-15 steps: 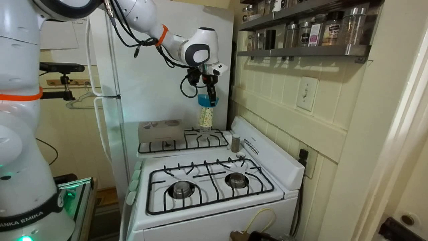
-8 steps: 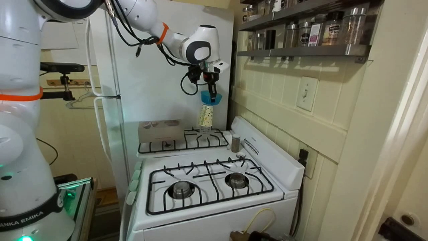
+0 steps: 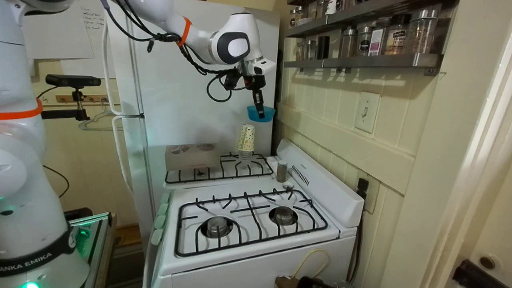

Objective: Move the bowl and cup to the right side of the stove

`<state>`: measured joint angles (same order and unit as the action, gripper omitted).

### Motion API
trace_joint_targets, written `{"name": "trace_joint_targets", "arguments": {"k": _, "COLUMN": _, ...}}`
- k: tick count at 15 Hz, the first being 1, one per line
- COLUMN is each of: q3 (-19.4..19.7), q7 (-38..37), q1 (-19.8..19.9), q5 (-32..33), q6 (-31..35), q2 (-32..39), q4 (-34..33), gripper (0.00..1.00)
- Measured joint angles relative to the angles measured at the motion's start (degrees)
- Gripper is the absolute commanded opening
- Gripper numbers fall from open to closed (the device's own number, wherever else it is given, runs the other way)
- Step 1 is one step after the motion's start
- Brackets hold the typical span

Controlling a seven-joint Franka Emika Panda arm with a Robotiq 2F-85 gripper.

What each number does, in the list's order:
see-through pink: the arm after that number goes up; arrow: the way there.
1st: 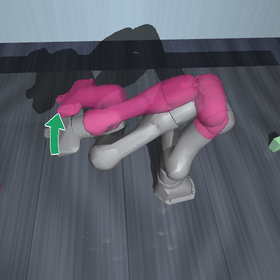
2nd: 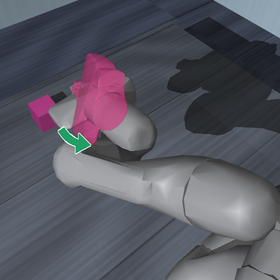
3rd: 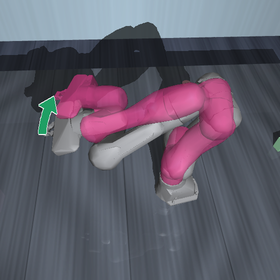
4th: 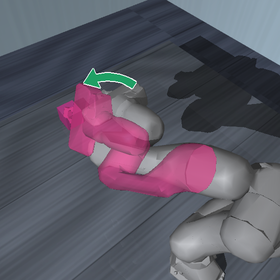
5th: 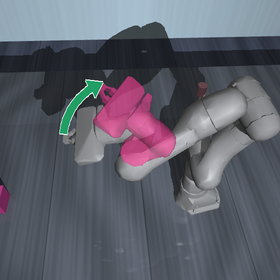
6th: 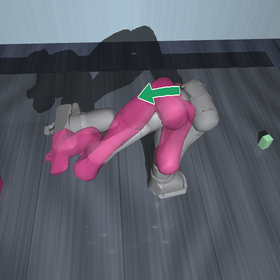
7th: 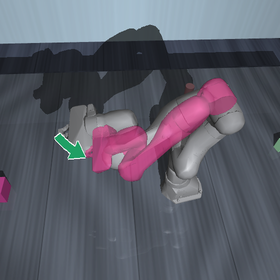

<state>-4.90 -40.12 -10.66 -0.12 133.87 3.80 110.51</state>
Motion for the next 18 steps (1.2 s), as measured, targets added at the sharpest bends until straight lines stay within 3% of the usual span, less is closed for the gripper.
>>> {"name": "trace_joint_targets", "arguments": {"k": 5, "q3": 2.26, "q7": -13.25, "q1": 4.42, "q5": 8.22, "q6": 2.67, "q2": -6.05, "q4": 13.51, "gripper": 0.01}}
{"name": "trace_joint_targets", "arguments": {"k": 11, "q3": 5.94, "q7": -25.32, "q1": 11.62, "q5": 11.4, "q6": 13.53, "q2": -6.06, "q4": 28.92, "gripper": 0.01}}
{"name": "trace_joint_targets", "arguments": {"k": 15, "q3": 8.86, "q7": -30.68, "q1": 15.01, "q5": 10.58, "q6": 19.3, "q2": -3.56, "q4": 30.29, "gripper": 0.01}}
{"name": "trace_joint_targets", "arguments": {"k": 18, "q3": 8.84, "q7": -38.21, "q1": 14.65, "q5": 11.36, "q6": 24.25, "q2": -2.06, "q4": 28.46, "gripper": 0.01}}
